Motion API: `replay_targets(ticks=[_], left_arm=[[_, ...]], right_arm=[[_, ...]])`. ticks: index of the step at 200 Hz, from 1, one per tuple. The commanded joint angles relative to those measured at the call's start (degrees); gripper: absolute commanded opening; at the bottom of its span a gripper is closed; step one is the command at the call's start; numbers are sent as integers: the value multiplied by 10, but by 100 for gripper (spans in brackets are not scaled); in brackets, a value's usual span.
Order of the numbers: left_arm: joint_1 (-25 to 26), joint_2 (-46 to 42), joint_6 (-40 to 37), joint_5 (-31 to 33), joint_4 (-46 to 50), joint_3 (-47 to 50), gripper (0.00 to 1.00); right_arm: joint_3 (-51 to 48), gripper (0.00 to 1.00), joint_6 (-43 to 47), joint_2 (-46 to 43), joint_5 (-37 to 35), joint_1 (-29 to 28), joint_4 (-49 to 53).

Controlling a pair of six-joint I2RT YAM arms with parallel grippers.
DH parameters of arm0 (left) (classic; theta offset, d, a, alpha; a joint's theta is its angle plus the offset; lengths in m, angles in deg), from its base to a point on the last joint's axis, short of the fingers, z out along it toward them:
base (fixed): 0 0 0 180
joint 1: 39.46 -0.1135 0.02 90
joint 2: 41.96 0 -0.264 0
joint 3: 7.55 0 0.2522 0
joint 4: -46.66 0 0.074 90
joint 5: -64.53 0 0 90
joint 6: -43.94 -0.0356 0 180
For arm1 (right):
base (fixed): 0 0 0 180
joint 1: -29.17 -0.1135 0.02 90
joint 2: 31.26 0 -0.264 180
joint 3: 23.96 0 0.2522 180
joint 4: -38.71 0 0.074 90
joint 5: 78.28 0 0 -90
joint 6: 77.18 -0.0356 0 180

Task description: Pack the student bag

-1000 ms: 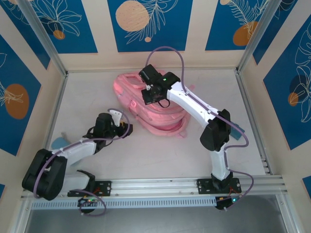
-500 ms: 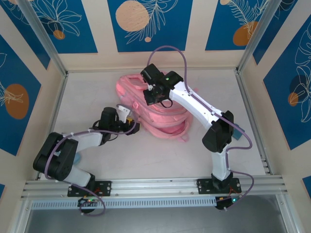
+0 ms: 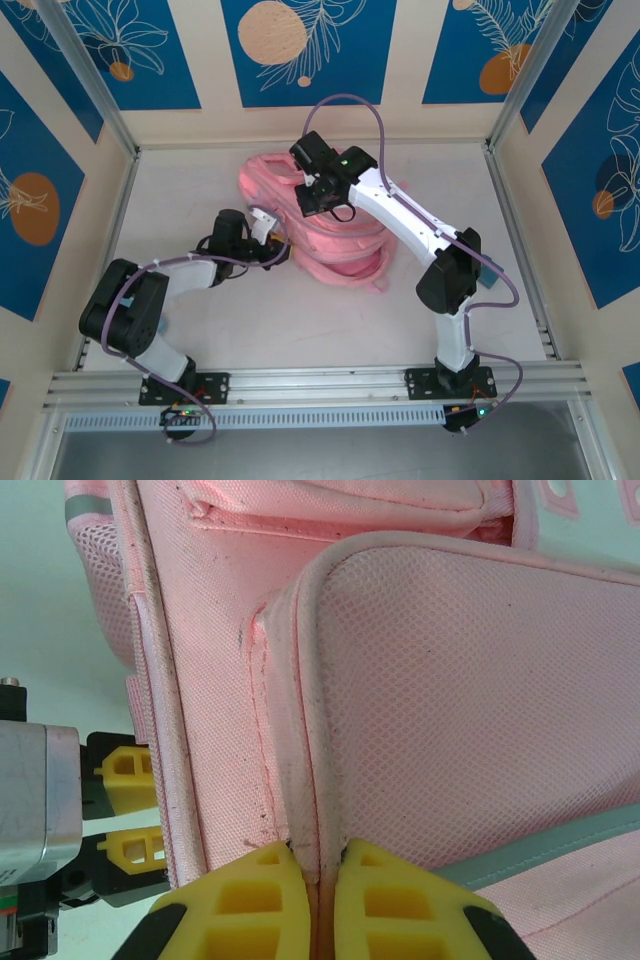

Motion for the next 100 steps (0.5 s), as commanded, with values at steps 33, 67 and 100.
replay_targets(ticks=[33,67,100], left_arm=[[-1,3,-13,-28,0,1,11],[-1,1,-12,-17,2,0,0],[6,-27,7,-24,-8,21,0]], right_arm=[[12,0,-15,-48,1,7,-35],[7,0,-16,-48,-2,8,-37],[1,0,-20,-44,5,9,-46]])
